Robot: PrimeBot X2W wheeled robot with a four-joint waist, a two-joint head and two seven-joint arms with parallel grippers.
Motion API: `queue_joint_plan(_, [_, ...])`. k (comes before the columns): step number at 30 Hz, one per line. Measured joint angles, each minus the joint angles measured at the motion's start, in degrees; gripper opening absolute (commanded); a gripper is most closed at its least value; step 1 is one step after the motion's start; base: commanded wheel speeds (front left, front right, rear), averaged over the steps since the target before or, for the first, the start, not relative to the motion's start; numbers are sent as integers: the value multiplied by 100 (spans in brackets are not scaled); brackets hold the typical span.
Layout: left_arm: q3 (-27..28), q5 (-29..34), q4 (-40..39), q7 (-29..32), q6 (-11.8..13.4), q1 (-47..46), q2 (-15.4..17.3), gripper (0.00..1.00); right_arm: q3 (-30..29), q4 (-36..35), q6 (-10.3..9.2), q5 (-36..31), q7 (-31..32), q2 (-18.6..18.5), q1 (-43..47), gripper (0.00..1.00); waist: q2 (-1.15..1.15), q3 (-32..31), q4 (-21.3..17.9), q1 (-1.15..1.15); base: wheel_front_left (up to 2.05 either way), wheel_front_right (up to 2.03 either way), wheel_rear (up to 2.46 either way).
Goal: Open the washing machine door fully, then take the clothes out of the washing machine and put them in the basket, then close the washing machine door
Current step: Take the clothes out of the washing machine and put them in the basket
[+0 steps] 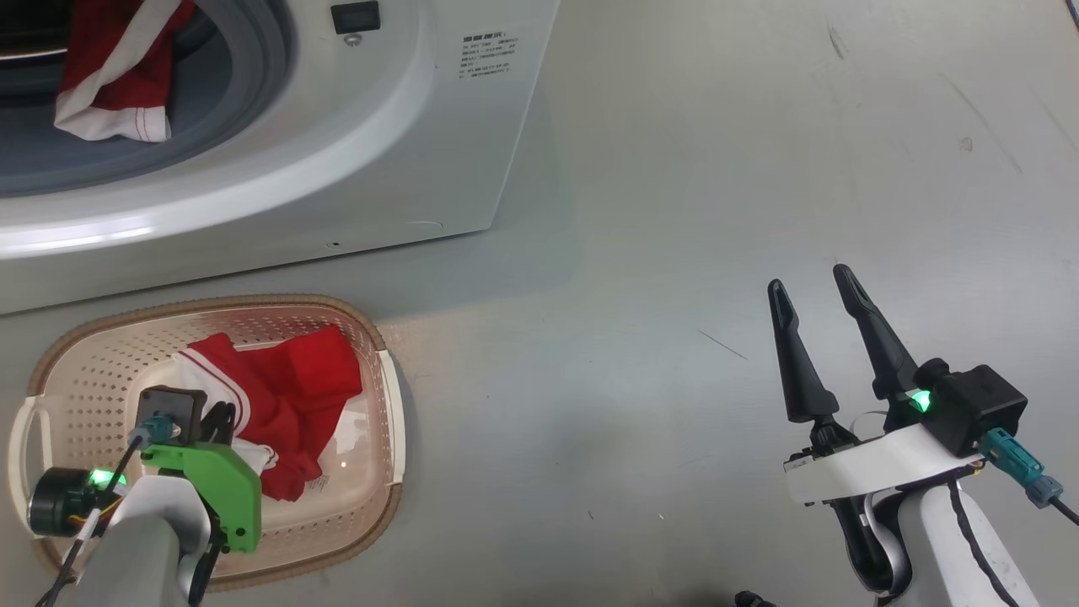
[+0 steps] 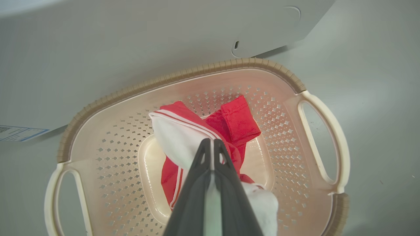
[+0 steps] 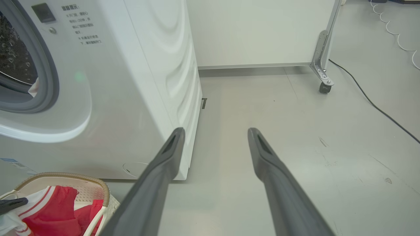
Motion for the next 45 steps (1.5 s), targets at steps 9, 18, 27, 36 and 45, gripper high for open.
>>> queue_joint_plan(9, [23, -65, 405, -26, 0, -141, -24, 7, -9, 26, 0, 0, 0, 18, -104, 100, 0, 52, 1, 0, 0, 0, 0])
queue_joint_plan(18, [8, -67, 848, -109, 0, -262, -118, 100, -62, 157, 0, 0, 0, 30, -133, 100, 0, -94, 57, 0, 0, 0, 0])
queue_joint_plan(27, [1, -132, 1018, -534, -1, -318, -292, 100, -183, 254, 0, -1, 0, 32, -140, 100, 0, -460, 169, 0, 0, 0, 0])
queue_joint_plan(36, [-90, -153, 920, -1146, -58, -460, -511, 100, -387, 354, 0, -3, 0, -9, -85, 100, 0, -1019, 461, 0, 0, 0, 0])
queue_joint_plan(45, [-177, -167, 571, -1289, -96, -461, -613, 100, -510, 426, 0, -36, 0, -58, 160, 100, 0, -1553, 861, 0, 0, 0, 0])
